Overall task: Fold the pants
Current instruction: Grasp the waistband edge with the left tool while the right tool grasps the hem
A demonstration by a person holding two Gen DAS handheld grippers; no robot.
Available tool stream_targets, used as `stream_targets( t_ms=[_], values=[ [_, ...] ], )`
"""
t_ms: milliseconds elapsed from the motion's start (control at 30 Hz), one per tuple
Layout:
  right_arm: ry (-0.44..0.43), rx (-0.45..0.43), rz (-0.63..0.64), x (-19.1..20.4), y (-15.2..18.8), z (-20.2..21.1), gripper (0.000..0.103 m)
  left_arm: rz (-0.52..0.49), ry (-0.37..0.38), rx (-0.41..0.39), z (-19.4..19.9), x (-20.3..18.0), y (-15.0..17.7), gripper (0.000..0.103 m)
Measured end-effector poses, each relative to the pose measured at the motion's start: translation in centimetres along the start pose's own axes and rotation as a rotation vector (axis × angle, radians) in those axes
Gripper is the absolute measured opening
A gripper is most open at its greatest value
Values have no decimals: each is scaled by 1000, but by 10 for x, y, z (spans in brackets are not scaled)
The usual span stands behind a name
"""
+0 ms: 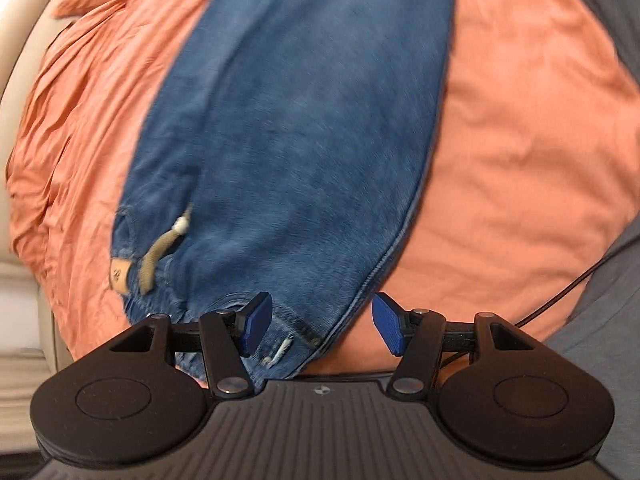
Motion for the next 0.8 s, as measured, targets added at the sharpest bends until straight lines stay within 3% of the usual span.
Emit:
stream_targets(
  t_ms=[267,433,600,667,800],
  values=[
    [44,81,107,-39,11,-10,43,-160,-120,49,-46,-30,-2,68],
    [105,167,227,-71,17,-18,43,-108,-164,-4,-41,-20,2,38],
    [144,280,380,-94,34,-38,32,120,-162,-66,-27,8,1,11],
    [167,317,439,-105,42,-48,26,259,-164,-98,-18,23,-1,10],
    [172,370,554,-117,54,-69,27,466,-172,-137,-6,53,-6,9]
  ],
)
Point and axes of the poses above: each gripper's, at about its wrist camera, not at the fingertips, and z roughly against the way its jaws point, x to its left, y to its underside, the point moved 1 cm from there along -z, roughly the way its jaws point, and after that the axes turned 3 degrees about -y, right-handed, at the moved point
